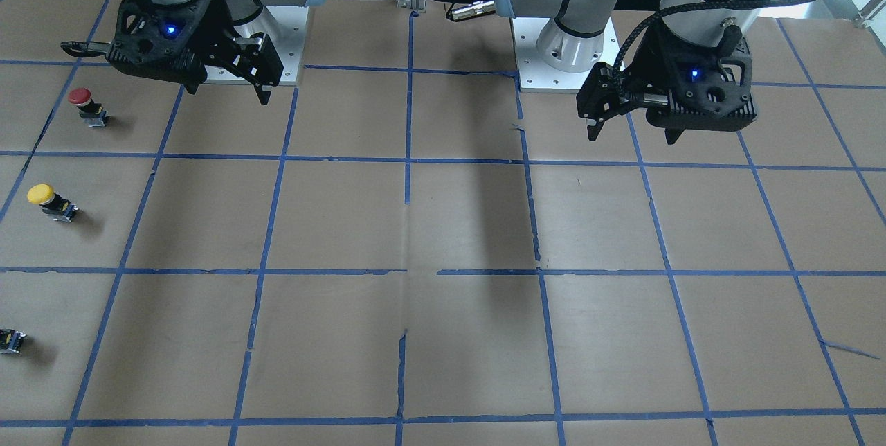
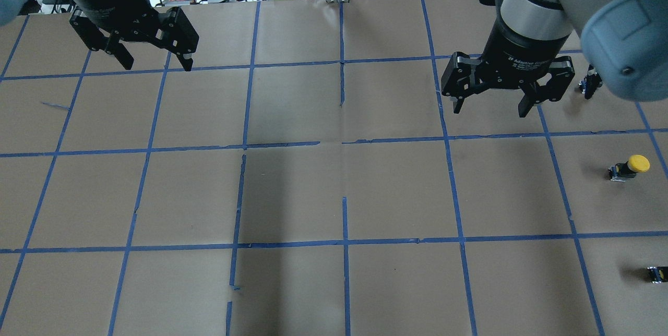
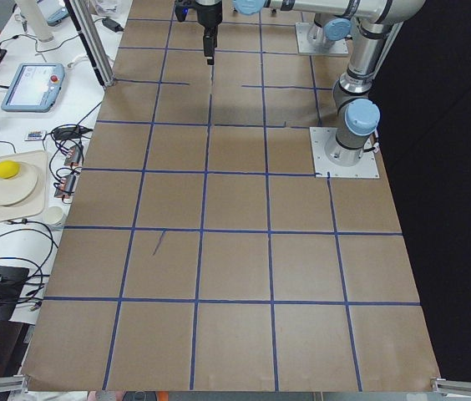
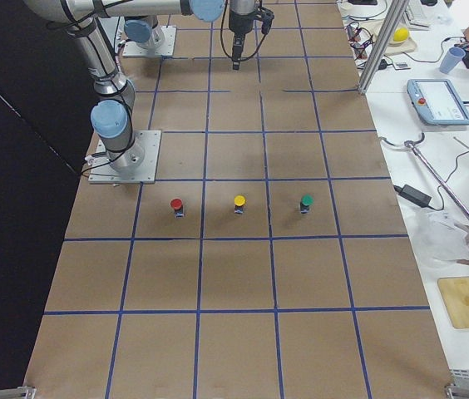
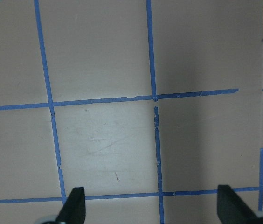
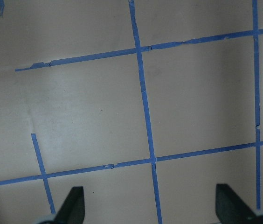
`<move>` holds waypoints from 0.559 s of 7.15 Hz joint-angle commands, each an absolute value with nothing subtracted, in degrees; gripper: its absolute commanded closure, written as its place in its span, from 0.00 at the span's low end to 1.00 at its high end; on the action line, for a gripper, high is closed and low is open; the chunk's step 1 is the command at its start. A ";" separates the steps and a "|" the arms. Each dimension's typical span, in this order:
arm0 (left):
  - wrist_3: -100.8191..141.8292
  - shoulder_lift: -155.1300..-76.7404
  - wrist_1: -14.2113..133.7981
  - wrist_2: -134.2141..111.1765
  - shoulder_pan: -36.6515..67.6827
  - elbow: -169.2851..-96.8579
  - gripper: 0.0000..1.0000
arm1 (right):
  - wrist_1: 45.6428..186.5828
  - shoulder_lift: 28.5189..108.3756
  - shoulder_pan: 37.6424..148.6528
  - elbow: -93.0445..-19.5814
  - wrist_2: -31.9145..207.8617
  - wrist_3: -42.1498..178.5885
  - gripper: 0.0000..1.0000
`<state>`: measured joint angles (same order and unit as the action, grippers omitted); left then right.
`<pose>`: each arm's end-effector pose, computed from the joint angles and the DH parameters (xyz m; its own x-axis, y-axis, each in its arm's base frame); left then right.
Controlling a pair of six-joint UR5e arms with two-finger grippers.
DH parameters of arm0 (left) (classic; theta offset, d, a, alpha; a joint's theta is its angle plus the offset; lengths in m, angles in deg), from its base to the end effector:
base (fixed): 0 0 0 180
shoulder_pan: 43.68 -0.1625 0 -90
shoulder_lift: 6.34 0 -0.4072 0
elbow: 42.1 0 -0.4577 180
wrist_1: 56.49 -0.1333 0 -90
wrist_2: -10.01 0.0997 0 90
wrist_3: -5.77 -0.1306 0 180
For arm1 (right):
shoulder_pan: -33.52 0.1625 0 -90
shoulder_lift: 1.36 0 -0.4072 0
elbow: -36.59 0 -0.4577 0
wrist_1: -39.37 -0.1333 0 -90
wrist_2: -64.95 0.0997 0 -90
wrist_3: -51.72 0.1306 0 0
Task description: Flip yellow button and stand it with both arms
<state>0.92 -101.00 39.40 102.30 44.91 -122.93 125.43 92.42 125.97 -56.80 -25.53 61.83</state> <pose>-0.1136 -0.5889 0.4715 -0.9974 0.0610 -0.0378 0.0599 0.9978 0.0274 0.1544 -0.5161 0.4354 -0.9910 0.1324 0.0191 0.1334 0.9893 0.0595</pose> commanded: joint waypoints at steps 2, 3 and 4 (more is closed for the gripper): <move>0.85 -101.00 39.40 102.30 44.91 -123.05 0.00 | 124.62 92.77 123.51 -56.83 -24.87 59.98 0.00; 0.85 -100.91 39.32 102.39 44.91 -123.22 0.00 | 124.62 92.77 123.43 -56.83 -25.31 60.33 0.00; 0.85 -101.09 39.31 102.39 44.91 -122.88 0.00 | 124.62 92.77 123.60 -56.83 -24.96 60.59 0.00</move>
<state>0.85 -100.99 39.34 102.36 44.91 -123.05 124.67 92.73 123.55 -56.85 -25.07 60.31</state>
